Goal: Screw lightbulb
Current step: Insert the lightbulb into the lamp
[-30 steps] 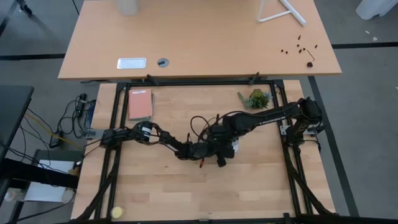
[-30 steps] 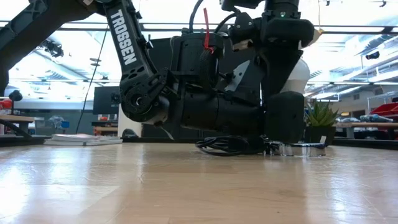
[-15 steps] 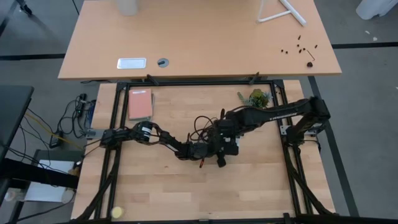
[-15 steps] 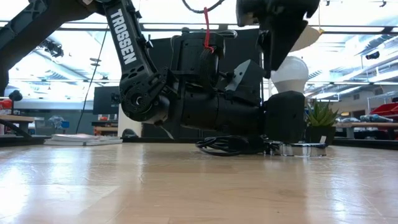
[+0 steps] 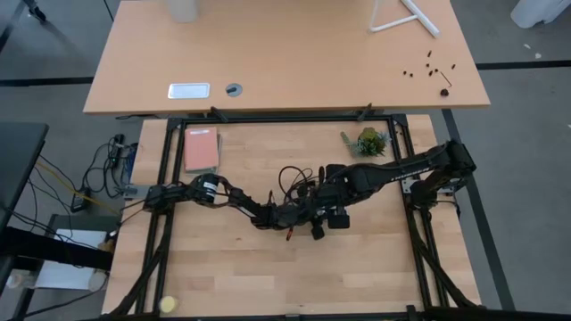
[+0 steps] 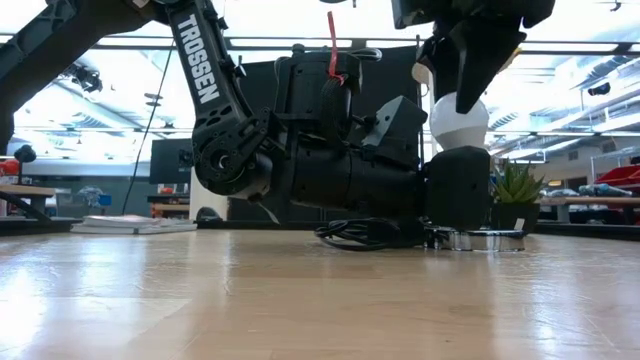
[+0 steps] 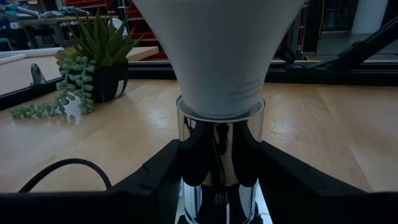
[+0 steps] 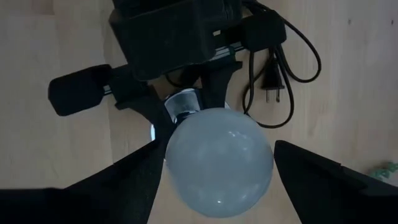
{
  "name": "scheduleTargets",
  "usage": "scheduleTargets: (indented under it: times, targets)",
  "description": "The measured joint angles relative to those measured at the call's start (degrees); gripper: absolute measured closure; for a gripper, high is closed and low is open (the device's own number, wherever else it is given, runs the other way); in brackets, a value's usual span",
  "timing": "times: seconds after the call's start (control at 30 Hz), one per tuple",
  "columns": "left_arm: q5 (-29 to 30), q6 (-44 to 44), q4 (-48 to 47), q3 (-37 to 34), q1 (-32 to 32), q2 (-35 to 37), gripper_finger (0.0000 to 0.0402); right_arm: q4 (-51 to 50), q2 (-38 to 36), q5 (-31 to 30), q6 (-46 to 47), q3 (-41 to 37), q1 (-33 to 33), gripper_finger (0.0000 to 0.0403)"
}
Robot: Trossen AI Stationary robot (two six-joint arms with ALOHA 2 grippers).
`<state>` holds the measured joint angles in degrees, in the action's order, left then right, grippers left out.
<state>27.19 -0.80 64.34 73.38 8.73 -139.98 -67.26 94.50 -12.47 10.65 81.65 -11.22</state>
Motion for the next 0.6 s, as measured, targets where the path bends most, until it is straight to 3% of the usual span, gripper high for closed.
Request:
scheduleTargets:
  times: [0.4, 0.6]
  targets:
    - [0.01, 0.02, 0.02, 0.00, 0.00, 0.00, 0.0209, -0.69, 0.00, -0.02, -0.06, -0.02, 0.04, 0.0088]
    - [0.01, 0.00, 0.02, 0.00, 0.00, 0.00, 0.0204, -0.82, 0.02, 0.09, -0.37, -0.86, 0.27, 0.0069]
